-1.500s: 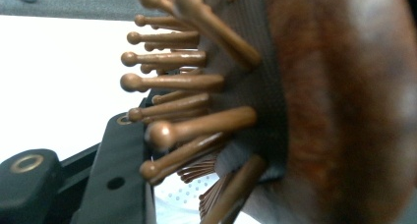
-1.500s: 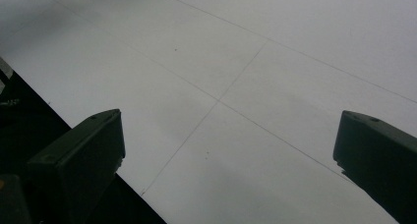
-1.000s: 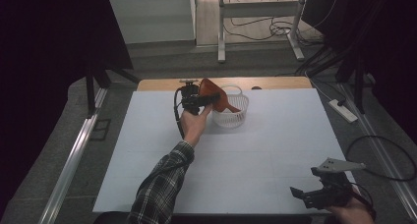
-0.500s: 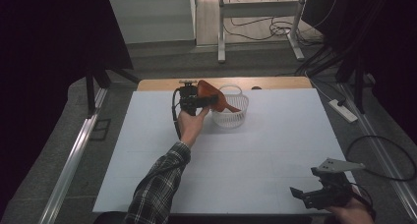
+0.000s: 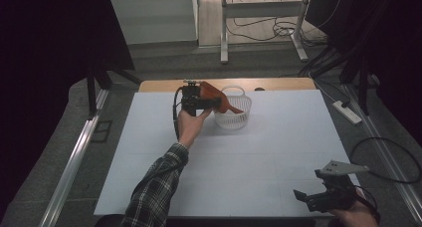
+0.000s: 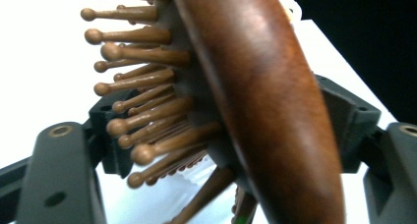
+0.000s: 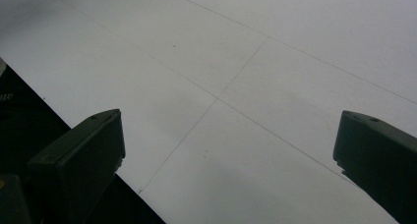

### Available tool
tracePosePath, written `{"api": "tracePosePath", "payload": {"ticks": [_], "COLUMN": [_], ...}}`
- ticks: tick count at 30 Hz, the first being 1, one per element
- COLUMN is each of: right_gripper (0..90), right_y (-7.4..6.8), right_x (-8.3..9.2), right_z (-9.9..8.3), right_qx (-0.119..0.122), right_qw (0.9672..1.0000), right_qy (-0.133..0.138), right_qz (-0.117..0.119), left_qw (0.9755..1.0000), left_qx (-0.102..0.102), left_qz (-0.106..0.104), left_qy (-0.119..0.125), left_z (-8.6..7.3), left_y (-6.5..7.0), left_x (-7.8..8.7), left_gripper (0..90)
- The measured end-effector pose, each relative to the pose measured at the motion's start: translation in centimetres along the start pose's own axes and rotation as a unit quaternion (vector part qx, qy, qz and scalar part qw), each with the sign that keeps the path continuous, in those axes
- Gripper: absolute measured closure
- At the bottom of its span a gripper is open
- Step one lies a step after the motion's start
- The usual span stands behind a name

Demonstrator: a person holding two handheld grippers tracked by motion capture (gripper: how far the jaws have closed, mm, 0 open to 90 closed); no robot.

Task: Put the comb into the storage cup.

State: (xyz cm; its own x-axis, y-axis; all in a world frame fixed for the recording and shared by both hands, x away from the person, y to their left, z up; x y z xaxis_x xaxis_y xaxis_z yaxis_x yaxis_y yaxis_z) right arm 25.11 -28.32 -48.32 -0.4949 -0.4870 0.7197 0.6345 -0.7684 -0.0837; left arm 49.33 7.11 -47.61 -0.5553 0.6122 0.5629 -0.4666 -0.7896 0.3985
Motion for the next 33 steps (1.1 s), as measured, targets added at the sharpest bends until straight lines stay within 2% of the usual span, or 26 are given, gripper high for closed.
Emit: {"api": "tracePosePath", "payload": {"ticks": [2,6,12,19,23,33], "right_gripper": [0.0,0.0,0.0,0.0,0.0,0.0], "right_y": [0.0,0.0,0.0,0.0,0.0,0.0], "right_x": [0.0,0.0,0.0,0.0,0.0,0.1], "right_z": [0.0,0.0,0.0,0.0,0.0,0.0], "right_qx": [0.000,0.000,0.000,0.000,0.000,-0.002], "right_qw": [1.0000,1.0000,1.0000,1.0000,1.0000,1.0000], "right_qy": [0.000,0.001,0.000,0.000,0.001,0.004], "right_qz": [0.000,-0.001,-0.002,-0.004,-0.004,-0.008], "left_qw": [1.0000,0.9995,0.9979,0.9955,0.9930,0.9890], "left_qx": [-0.004,-0.026,-0.055,-0.087,-0.111,-0.143], "left_qz": [-0.002,-0.013,-0.017,-0.013,-0.001,0.010], "left_qy": [-0.002,-0.013,-0.028,-0.036,-0.041,-0.036], "left_z": [0.0,0.0,-0.2,-0.2,-0.3,-0.6], "left_y": [0.0,-0.2,-0.5,-0.7,-0.6,-0.4], "left_x": [0.1,0.4,1.0,2.0,2.4,3.0], "left_gripper": [22.1,18.2,11.6,7.1,5.6,3.3]}}
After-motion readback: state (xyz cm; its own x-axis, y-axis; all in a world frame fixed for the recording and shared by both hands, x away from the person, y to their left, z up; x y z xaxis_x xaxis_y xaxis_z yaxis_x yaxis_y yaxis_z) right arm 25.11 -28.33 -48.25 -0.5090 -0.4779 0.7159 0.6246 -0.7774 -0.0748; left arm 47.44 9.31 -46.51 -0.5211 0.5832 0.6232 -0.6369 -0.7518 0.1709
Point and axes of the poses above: each handheld gripper's, and its own axes: x roughly backward along the jaws, z roughly out of its top, y roughly to its right, the point moved 5 cm from there along -x, roughly forward along the jaws, and after that the axes turned 1 degree about -x, right-handed, at the moved point
